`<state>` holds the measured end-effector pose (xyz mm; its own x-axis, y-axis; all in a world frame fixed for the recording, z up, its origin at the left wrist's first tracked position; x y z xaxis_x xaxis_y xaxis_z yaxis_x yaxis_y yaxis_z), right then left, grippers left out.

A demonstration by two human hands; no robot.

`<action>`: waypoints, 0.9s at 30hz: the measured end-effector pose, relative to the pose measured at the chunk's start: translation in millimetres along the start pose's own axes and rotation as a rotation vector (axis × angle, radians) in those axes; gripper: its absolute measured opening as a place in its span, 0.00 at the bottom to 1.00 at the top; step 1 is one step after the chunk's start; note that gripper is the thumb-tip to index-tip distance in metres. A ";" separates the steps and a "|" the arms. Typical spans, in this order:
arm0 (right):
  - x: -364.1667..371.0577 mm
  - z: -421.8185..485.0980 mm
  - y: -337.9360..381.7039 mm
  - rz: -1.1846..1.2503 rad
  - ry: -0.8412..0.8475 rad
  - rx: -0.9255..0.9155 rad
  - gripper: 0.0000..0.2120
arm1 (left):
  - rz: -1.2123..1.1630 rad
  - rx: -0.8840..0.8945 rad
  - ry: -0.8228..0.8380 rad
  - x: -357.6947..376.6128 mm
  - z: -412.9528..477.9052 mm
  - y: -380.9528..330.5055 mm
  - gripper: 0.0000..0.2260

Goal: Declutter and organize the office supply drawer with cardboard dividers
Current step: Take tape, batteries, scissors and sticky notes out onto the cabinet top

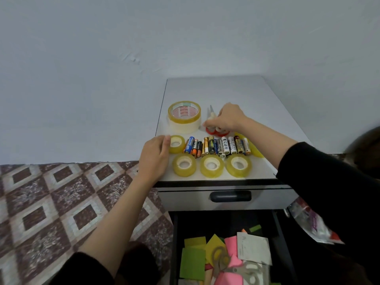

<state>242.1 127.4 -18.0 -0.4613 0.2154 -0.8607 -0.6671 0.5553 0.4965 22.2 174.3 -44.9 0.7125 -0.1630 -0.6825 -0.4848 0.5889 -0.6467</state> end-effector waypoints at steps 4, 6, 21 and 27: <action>-0.4 2.0 4.2 -0.033 -0.028 -0.003 0.21 | 0.100 -0.014 0.105 7.8 -5.8 11.8 0.24; 0.4 2.9 5.5 -0.045 -0.028 -0.002 0.21 | 0.138 -0.032 0.128 8.3 -11.7 15.2 0.25; 4.1 1.6 12.8 -0.105 -0.005 0.006 0.27 | 0.162 -0.010 0.168 6.1 -32.6 12.7 0.29; -7.6 -2.8 0.0 0.018 -0.037 0.045 0.18 | 0.159 -0.009 0.175 7.6 -31.3 12.8 0.28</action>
<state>244.0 123.4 -11.2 -0.4503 0.2550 -0.8557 -0.6315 0.5866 0.5071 5.5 155.8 -69.0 0.5285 -0.2037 -0.8241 -0.5893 0.6108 -0.5289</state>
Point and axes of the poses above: each hand's wrist, its own z-axis towards the middle knuckle, its own x-axis out of the palm, y = z × x, the point moved 9 cm from there along z, towards the middle knuckle, and after that the axes turned 5 degrees about x, right-handed, at the moved point
